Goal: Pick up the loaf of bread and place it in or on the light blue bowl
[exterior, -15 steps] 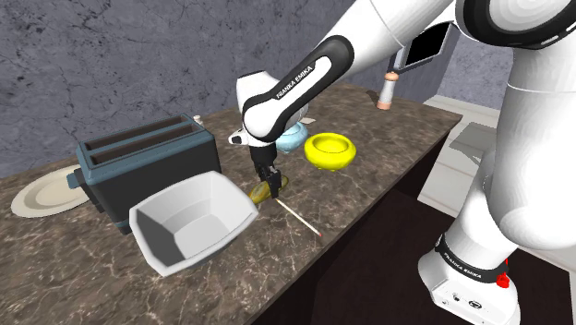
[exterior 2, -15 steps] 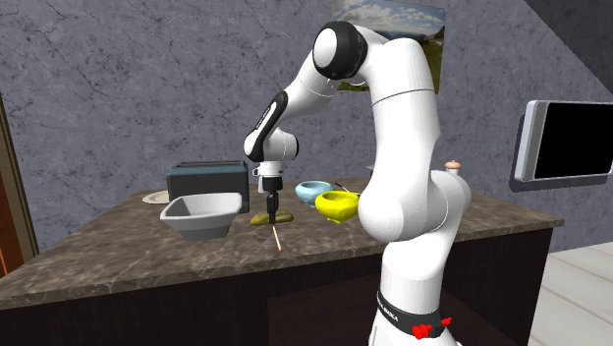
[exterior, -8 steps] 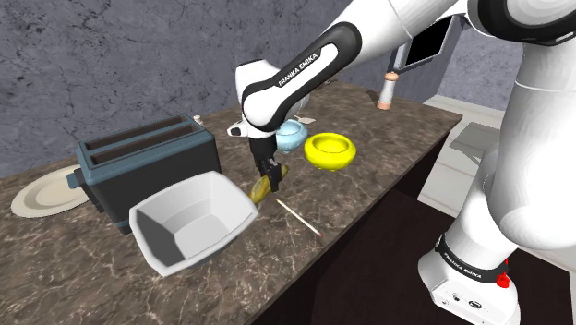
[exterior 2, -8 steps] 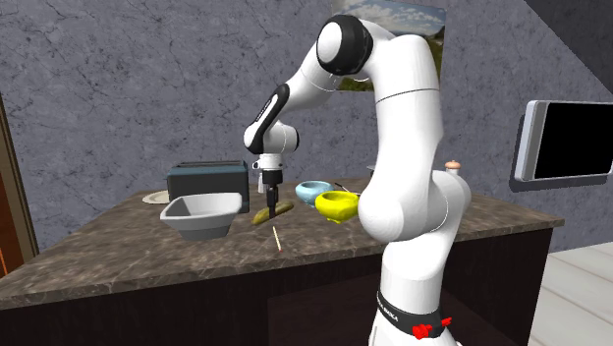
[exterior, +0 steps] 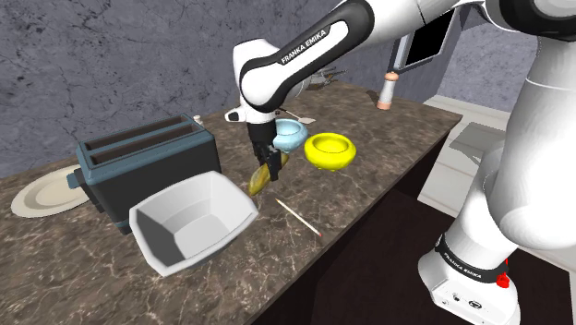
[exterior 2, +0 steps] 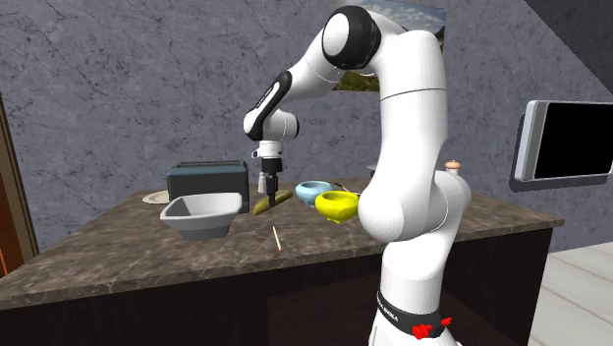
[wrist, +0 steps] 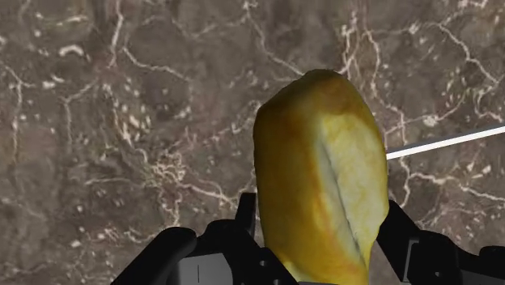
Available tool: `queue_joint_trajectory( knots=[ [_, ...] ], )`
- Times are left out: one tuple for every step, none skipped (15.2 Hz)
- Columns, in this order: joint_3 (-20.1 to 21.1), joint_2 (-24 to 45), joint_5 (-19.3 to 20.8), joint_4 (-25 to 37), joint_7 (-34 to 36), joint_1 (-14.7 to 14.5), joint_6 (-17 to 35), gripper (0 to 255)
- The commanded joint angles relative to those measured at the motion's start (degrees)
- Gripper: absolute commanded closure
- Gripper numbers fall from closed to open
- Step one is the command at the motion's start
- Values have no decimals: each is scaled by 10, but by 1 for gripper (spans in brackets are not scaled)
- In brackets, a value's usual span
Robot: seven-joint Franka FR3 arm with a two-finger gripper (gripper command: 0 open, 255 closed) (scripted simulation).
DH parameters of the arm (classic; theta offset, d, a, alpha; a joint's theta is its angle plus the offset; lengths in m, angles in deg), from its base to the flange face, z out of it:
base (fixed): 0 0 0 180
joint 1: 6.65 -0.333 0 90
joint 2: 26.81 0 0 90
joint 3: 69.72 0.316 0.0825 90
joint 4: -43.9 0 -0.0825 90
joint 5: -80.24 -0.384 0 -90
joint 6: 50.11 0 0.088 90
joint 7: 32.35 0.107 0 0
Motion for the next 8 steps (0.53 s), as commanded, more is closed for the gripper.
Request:
queue_joint_trajectory(
  knots=[
    [0, -6, 0, 9, 1, 0, -15, 255],
    [0, -9, 0, 12, 1, 0, -22, 255],
    [0, -13, 0, 16, 2, 0, -29, 255],
    [0, -16, 1, 20, 2, 0, -36, 255],
    [0, -19, 1, 24, 3, 1, -43, 255],
    [0, -23, 1, 28, 3, 1, -50, 255],
    [0, -26, 1, 32, 4, 1, -58, 255],
    [0, -29, 1, 36, 4, 1, -65, 255]
  ],
)
